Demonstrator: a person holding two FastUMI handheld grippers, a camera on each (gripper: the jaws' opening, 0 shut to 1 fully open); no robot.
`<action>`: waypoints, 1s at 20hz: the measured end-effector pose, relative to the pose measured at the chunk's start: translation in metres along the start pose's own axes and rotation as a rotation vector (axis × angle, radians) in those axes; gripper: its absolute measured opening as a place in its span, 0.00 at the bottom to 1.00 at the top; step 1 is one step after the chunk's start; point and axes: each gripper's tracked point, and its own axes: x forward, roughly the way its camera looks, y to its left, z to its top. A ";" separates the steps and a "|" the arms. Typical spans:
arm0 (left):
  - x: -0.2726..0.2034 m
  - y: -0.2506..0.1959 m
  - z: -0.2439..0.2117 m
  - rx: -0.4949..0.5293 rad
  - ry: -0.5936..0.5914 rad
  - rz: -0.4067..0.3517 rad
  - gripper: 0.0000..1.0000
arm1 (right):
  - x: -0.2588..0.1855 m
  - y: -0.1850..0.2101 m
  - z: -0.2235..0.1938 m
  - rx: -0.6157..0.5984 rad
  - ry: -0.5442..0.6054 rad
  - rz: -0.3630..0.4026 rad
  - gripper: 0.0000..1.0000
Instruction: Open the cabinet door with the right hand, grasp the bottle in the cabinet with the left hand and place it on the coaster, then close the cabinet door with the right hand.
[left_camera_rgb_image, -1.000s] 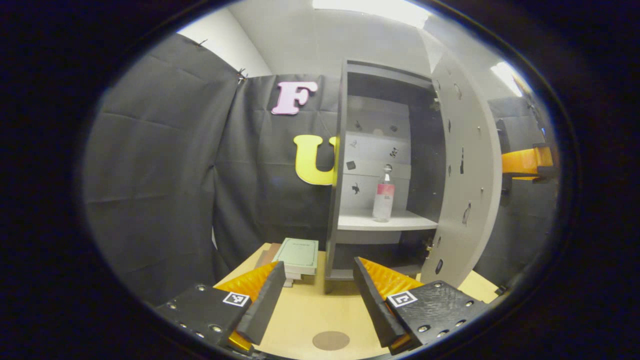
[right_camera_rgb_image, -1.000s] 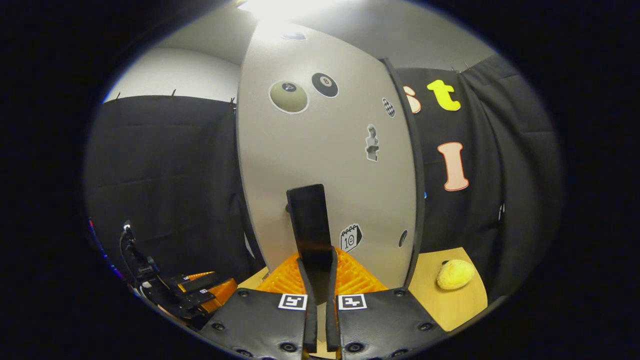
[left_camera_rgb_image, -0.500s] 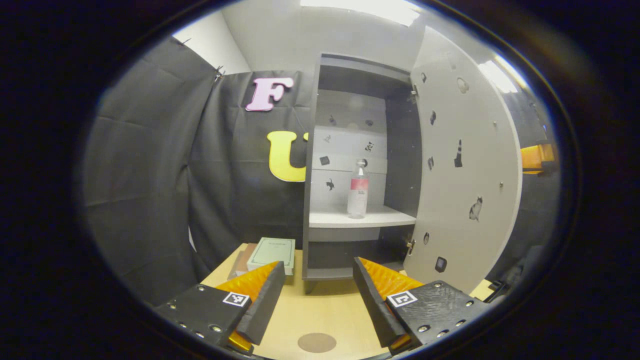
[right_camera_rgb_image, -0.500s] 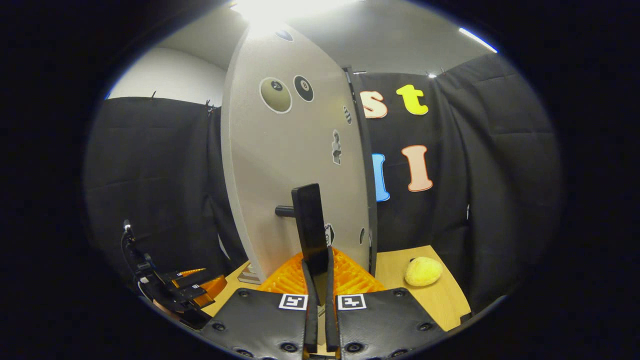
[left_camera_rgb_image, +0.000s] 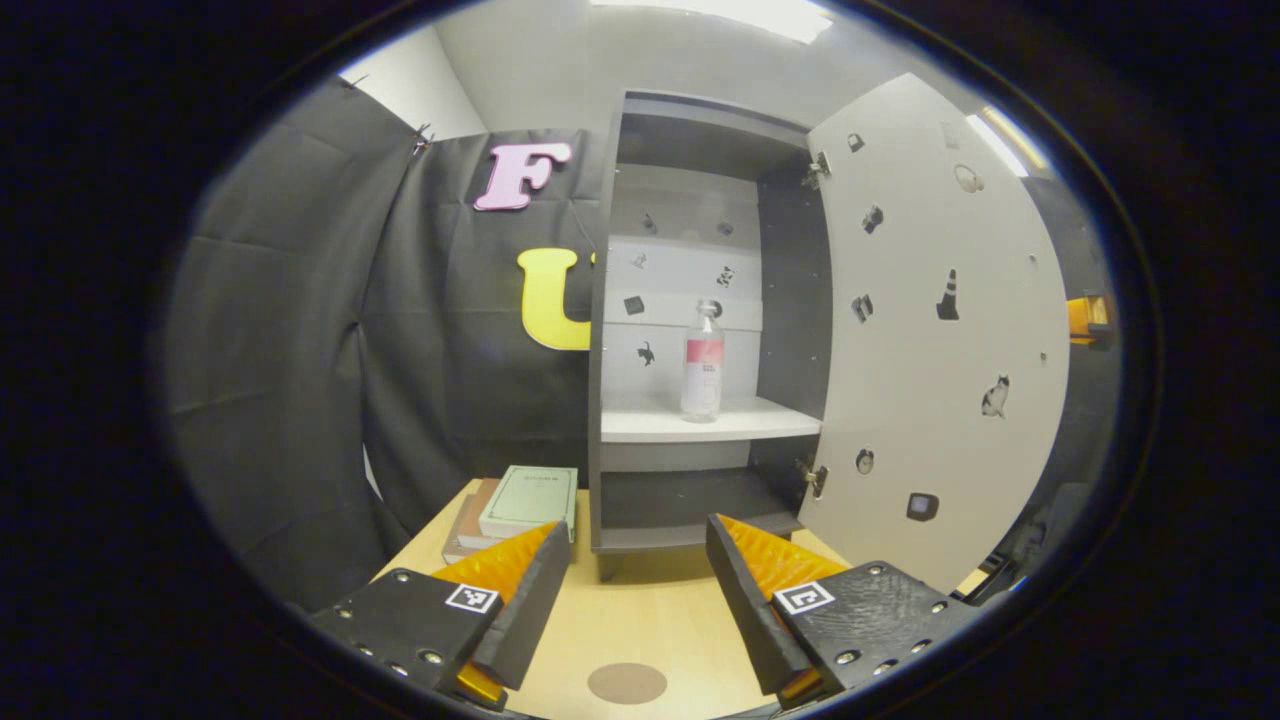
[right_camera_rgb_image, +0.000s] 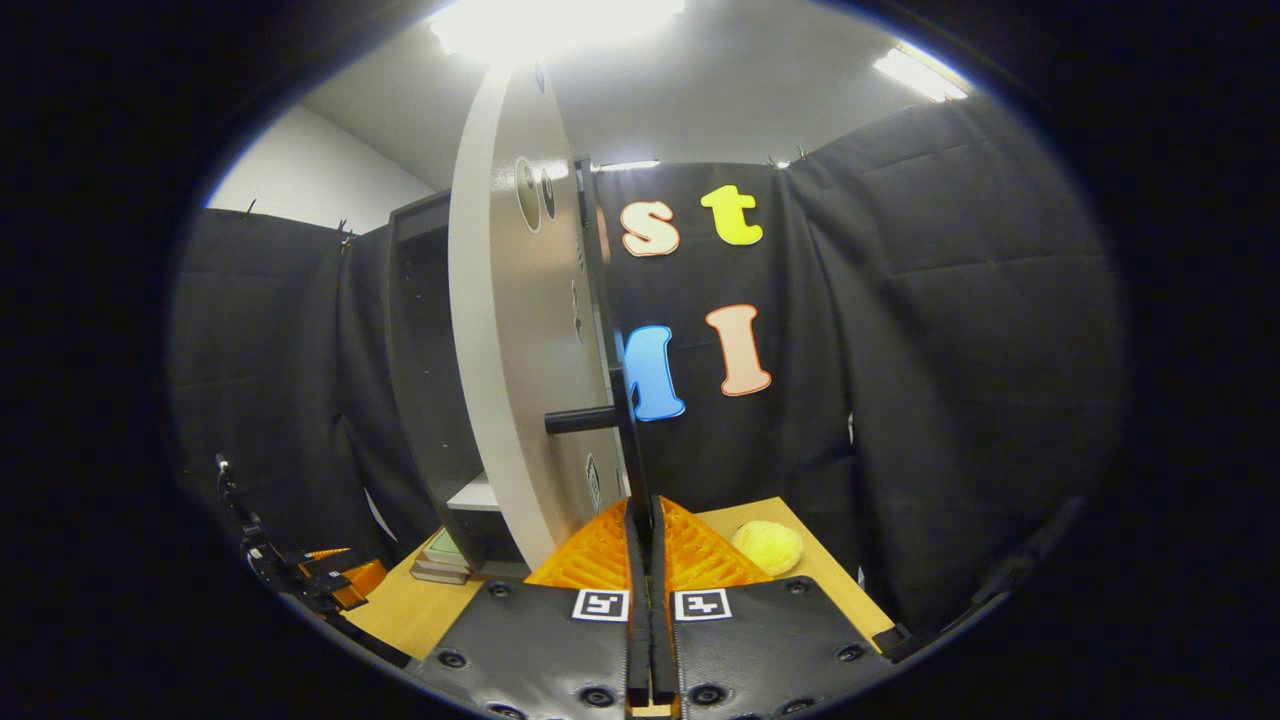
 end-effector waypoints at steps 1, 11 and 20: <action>0.004 -0.003 -0.001 -0.002 0.006 -0.009 0.82 | -0.001 0.004 -0.001 -0.002 -0.004 0.021 0.02; 0.046 -0.030 0.040 0.031 -0.059 -0.166 0.82 | -0.038 -0.009 -0.027 0.047 0.114 -0.075 0.03; 0.129 -0.046 0.103 -0.044 -0.120 -0.179 0.84 | -0.018 -0.048 -0.007 0.100 0.026 -0.275 0.03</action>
